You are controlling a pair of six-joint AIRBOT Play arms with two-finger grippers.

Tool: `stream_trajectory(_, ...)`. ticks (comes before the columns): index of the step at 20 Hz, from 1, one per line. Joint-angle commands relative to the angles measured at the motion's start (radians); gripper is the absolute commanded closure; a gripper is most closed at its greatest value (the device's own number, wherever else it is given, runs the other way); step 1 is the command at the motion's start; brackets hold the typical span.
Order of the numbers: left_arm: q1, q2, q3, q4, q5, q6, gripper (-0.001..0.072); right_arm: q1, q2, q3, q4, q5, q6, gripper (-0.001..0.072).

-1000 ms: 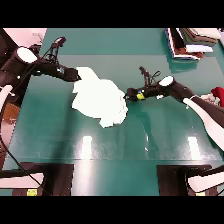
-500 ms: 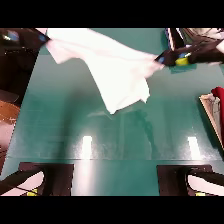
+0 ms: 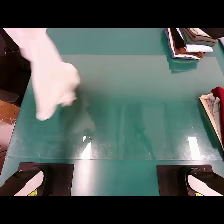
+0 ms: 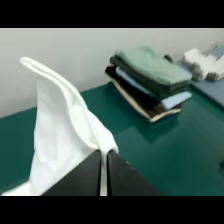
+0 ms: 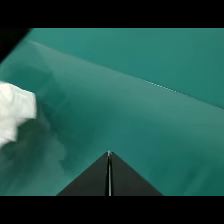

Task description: Fold the shirts.

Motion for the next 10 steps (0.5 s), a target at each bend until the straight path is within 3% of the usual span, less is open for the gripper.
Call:
stream_trajectory(1,0.001,0.008,0.025,-0.077,-0.050,-0.002,0.0679,0.044,0.008,0.021,-0.005,0.062,0.003,0.0697)
stream_trajectory(6,-0.256,-0.054,-0.095,-0.081,-0.054,0.026,0.0679,0.031,-0.048,0.021,-0.004,0.084,0.050,0.0697)
stream_trajectory(10,-0.523,-0.262,-0.163,-0.066,-0.049,0.056,0.0679,0.034,-0.084,0.021,-0.005,0.100,0.066,0.0697)
